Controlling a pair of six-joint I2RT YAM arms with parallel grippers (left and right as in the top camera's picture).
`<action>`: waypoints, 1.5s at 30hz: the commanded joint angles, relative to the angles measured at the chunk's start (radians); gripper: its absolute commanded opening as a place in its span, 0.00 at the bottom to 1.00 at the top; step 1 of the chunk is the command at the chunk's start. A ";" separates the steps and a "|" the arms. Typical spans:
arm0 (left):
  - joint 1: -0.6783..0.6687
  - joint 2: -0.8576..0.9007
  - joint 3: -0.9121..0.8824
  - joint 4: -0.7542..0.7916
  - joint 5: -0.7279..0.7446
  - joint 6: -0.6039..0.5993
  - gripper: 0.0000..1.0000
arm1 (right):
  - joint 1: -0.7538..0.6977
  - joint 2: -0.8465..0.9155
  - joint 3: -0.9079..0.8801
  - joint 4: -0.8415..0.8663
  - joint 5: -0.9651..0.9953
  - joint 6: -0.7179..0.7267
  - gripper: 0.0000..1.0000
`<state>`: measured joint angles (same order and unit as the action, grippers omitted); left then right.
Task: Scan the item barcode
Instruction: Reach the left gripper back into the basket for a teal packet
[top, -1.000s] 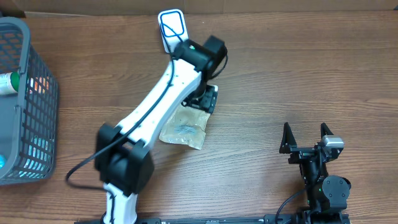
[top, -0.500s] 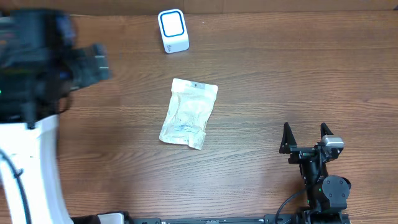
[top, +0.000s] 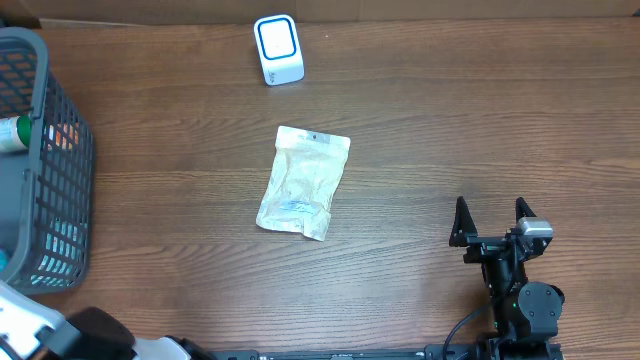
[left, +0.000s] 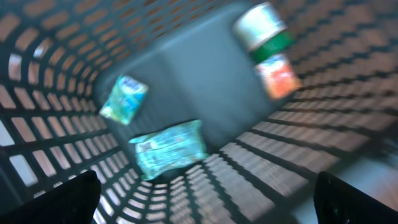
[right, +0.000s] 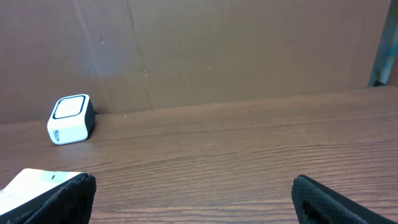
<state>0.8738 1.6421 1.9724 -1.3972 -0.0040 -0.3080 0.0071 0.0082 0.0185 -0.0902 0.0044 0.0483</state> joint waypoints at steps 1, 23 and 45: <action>0.048 0.089 -0.056 0.010 0.050 0.015 0.97 | -0.002 -0.005 -0.010 0.006 0.005 -0.005 1.00; 0.042 0.552 -0.159 0.008 0.075 0.200 0.90 | -0.002 -0.005 -0.010 0.006 0.005 -0.005 1.00; -0.021 0.720 -0.157 0.037 0.072 0.200 0.04 | -0.002 -0.005 -0.010 0.006 0.005 -0.005 1.00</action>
<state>0.8688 2.2761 1.8431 -1.3968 0.0299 -0.1184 0.0071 0.0082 0.0185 -0.0898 0.0040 0.0483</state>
